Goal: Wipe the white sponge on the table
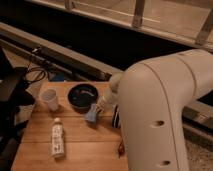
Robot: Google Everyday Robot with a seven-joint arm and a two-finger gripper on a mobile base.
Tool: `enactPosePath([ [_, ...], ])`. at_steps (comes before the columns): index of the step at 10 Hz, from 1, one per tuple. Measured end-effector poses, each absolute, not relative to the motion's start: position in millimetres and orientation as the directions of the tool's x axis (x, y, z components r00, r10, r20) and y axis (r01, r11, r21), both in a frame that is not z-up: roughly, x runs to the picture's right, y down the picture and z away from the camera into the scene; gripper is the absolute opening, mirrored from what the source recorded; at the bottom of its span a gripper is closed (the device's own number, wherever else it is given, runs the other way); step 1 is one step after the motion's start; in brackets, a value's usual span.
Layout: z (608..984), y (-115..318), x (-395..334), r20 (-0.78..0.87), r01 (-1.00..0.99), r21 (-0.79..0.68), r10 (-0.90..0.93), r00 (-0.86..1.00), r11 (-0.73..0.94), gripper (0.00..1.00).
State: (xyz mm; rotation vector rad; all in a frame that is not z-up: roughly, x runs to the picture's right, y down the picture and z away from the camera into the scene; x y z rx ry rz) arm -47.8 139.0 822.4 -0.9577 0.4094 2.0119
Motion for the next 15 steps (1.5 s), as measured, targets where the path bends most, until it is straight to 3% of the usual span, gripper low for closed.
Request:
enactPosePath([
  [4, 816, 171, -67, -0.789, -0.826, -0.047, 0.528, -0.313, -0.561, 0.16],
  [8, 808, 202, -10, -0.804, -0.825, 0.055, 0.465, -0.37, -0.562, 0.16],
  [11, 818, 187, 24, -0.785, -0.811, 0.091, 0.459, -0.416, -0.578, 0.16],
  [15, 834, 147, -2, -0.78, -0.803, 0.034, 0.486, -0.393, -0.594, 0.16],
])
